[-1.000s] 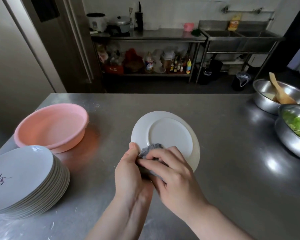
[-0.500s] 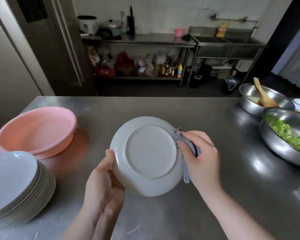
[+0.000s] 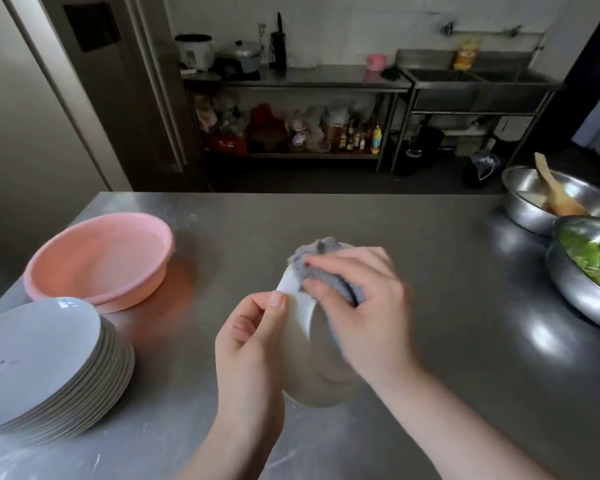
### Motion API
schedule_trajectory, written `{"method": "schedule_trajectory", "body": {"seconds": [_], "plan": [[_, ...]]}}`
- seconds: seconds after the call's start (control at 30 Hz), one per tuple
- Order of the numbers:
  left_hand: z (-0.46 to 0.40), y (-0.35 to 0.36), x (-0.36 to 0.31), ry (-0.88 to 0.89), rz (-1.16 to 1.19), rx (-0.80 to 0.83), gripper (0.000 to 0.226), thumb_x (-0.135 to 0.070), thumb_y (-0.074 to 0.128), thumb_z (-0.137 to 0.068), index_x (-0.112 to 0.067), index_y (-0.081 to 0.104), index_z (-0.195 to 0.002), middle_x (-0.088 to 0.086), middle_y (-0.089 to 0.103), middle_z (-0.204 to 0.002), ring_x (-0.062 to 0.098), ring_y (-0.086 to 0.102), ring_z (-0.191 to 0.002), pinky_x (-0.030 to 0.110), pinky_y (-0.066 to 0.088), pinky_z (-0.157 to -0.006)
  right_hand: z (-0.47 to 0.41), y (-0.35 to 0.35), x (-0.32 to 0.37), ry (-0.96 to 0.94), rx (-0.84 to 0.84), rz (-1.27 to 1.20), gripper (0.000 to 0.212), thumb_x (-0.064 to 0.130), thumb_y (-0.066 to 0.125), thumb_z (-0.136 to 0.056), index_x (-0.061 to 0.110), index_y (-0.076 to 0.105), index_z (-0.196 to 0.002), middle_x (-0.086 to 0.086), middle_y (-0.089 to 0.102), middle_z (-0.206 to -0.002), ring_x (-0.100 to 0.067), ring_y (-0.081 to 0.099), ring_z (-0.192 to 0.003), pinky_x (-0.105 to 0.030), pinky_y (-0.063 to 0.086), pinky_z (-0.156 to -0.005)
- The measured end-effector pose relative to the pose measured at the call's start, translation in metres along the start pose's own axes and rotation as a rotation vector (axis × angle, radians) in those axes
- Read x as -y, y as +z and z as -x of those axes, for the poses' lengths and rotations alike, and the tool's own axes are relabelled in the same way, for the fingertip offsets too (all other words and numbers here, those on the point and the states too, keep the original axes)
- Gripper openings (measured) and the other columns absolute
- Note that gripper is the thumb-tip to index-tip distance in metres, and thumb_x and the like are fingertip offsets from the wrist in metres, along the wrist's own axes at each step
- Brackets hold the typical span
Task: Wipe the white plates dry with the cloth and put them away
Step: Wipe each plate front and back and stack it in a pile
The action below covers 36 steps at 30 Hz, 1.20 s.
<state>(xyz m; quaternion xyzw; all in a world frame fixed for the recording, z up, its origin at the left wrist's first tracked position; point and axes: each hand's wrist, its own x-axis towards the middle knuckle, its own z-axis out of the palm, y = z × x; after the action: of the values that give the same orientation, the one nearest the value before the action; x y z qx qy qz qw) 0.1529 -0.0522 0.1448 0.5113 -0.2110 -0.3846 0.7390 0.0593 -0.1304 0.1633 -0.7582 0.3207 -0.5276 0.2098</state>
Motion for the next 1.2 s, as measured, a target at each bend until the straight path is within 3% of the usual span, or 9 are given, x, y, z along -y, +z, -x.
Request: {"method": "schedule_trajectory", "body": {"seconds": [0.1, 0.3, 0.47, 0.67, 0.77, 0.93, 1.03, 1.1, 1.2], "plan": [[0.001, -0.002, 0.003, 0.027, -0.005, 0.032, 0.019, -0.030, 0.063, -0.081, -0.013, 0.068, -0.078, 0.012, 0.063, -0.077, 0.019, 0.051, -0.068, 0.026, 0.042, -0.058, 0.000, 0.002, 0.002, -0.115, 0.107, -0.014, 0.016, 0.023, 0.073, -0.081, 0.022, 0.076, -0.096, 0.010, 0.066, -0.090, -0.009, 0.055, -0.094, -0.022, 0.044, -0.086], [-0.005, -0.011, 0.002, -0.064, 0.101, -0.004, 0.016, -0.027, 0.068, -0.078, -0.017, 0.061, -0.067, -0.002, 0.060, -0.068, 0.009, 0.054, -0.058, 0.017, 0.045, -0.050, -0.016, -0.016, -0.032, 0.349, 0.022, -0.110, 0.015, 0.008, 0.069, -0.084, 0.018, 0.075, -0.094, 0.009, 0.067, -0.093, -0.003, 0.062, -0.090, -0.016, 0.046, -0.081], [-0.017, -0.024, 0.013, -0.182, 0.187, -0.067, 0.018, -0.026, 0.060, -0.089, -0.011, 0.066, -0.084, -0.001, 0.070, -0.079, 0.007, 0.064, -0.066, 0.019, 0.052, -0.055, 0.028, -0.013, -0.046, 0.449, -0.044, -0.092, 0.017, 0.002, 0.069, -0.083, 0.014, 0.075, -0.093, 0.006, 0.068, -0.094, -0.003, 0.064, -0.089, -0.010, 0.044, -0.077], [-0.032, -0.022, 0.026, -0.158, 0.127, -0.099, 0.020, -0.020, 0.058, -0.094, -0.011, 0.069, -0.080, -0.004, 0.072, -0.075, 0.005, 0.065, -0.065, 0.018, 0.051, -0.053, 0.030, -0.019, -0.058, 0.536, -0.112, -0.181, 0.022, -0.002, 0.072, -0.080, 0.018, 0.074, -0.088, 0.004, 0.069, -0.092, 0.002, 0.065, -0.082, -0.006, 0.045, -0.071], [-0.049, -0.016, 0.027, 0.040, -0.104, -0.062, 0.021, -0.021, 0.063, -0.091, -0.021, 0.070, -0.071, -0.006, 0.068, -0.071, 0.006, 0.059, -0.062, 0.016, 0.046, -0.055, 0.030, -0.031, -0.067, 0.546, -0.189, -0.151, 0.019, 0.000, 0.072, -0.080, 0.017, 0.073, -0.086, 0.004, 0.069, -0.092, 0.005, 0.064, -0.080, -0.004, 0.043, -0.070], [-0.091, 0.005, 0.034, 0.517, -0.698, 0.116, 0.013, -0.031, 0.060, -0.090, -0.028, 0.064, -0.078, -0.019, 0.064, -0.072, -0.003, 0.057, -0.068, 0.008, 0.040, -0.061, 0.041, -0.041, -0.086, 0.636, -0.206, -0.149, 0.016, 0.001, 0.071, -0.081, 0.014, 0.074, -0.090, 0.001, 0.069, -0.091, 0.004, 0.063, -0.076, -0.004, 0.043, -0.069], [-0.118, 0.014, 0.056, 0.768, -1.017, 0.211, 0.016, -0.025, 0.057, -0.092, -0.015, 0.067, -0.085, -0.018, 0.062, -0.077, 0.006, 0.058, -0.067, 0.023, 0.047, -0.059, 0.041, -0.042, -0.096, 0.652, -0.208, -0.149, 0.016, 0.001, 0.072, -0.081, 0.015, 0.074, -0.089, 0.000, 0.069, -0.089, 0.000, 0.063, -0.075, -0.006, 0.044, -0.069], [-0.136, 0.016, 0.072, 0.868, -1.095, 0.247, 0.026, -0.026, 0.052, -0.093, -0.009, 0.069, -0.085, -0.006, 0.068, -0.078, 0.019, 0.064, -0.063, 0.030, 0.050, -0.050, 0.039, -0.043, -0.103, 0.661, -0.207, -0.149, 0.016, 0.002, 0.072, -0.081, 0.016, 0.074, -0.088, 0.000, 0.068, -0.088, -0.002, 0.062, -0.074, -0.007, 0.043, -0.067], [-0.155, 0.019, 0.093, 0.944, -1.110, 0.299, 0.030, -0.027, 0.046, -0.091, -0.009, 0.068, -0.083, 0.000, 0.068, -0.075, 0.024, 0.063, -0.052, 0.031, 0.049, -0.041, 0.037, -0.046, -0.114, 0.678, -0.215, -0.132, 0.018, 0.004, 0.072, -0.081, 0.021, 0.073, -0.085, 0.003, 0.068, -0.086, -0.005, 0.061, -0.074, -0.007, 0.043, -0.067]]}}
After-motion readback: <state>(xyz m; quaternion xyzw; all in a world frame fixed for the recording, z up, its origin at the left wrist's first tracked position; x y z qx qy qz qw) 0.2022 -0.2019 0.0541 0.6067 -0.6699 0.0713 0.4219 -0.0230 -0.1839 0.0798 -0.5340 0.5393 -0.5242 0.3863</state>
